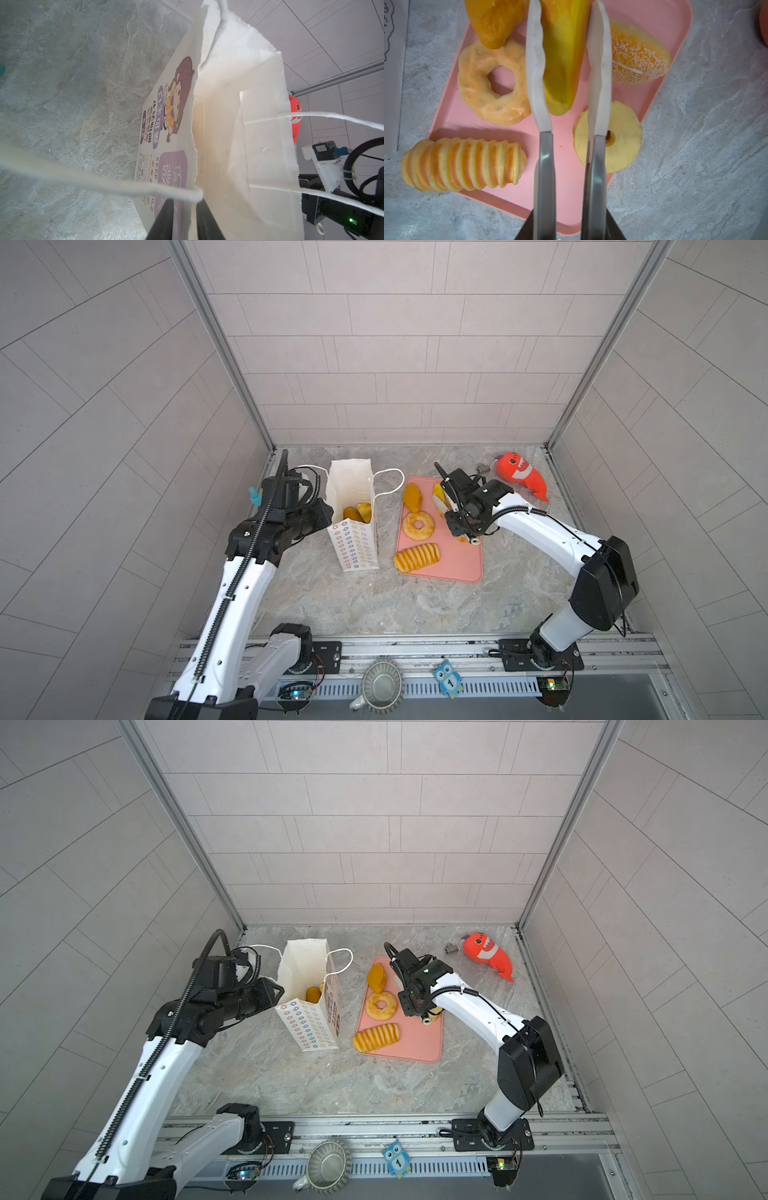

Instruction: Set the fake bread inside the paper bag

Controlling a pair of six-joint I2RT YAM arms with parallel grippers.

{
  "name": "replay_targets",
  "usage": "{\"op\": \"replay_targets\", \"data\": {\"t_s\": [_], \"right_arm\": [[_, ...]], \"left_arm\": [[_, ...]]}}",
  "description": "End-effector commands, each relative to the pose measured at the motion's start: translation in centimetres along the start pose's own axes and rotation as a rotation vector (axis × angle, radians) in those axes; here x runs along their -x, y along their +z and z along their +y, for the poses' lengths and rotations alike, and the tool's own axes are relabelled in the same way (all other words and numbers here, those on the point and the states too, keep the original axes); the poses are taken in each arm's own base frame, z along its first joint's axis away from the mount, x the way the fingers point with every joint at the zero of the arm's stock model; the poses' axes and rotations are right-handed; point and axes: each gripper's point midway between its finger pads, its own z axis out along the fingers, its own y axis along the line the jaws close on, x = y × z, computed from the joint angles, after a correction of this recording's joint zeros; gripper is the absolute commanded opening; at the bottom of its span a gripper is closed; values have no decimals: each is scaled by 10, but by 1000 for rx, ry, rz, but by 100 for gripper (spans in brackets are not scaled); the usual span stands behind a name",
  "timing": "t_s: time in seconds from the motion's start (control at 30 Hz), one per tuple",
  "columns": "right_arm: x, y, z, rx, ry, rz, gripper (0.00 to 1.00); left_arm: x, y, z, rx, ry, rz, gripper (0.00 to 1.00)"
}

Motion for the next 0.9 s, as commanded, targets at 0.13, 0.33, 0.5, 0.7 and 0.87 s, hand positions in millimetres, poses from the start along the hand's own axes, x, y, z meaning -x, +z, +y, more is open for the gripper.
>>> {"op": "replay_targets", "data": {"t_s": [0.13,0.33,0.5,0.7,0.87], "right_arm": [[12,-34,-10,-7,30,-86,37],[13,-51,-16,-11,35,-137,37],[15,-67,-22,-13,45,-188,38],[18,-89,-26,4,51,-249,38],[21,-104,-28,24,61,-290,39]], "left_arm": [[14,-16,-9,-13,23,-49,25],[13,-14,-8,-11,22,-44,16],[13,-13,-7,-8,21,-42,11],[12,-13,-7,-8,21,-39,6],[11,-12,-5,-4,21,-37,5]]}}
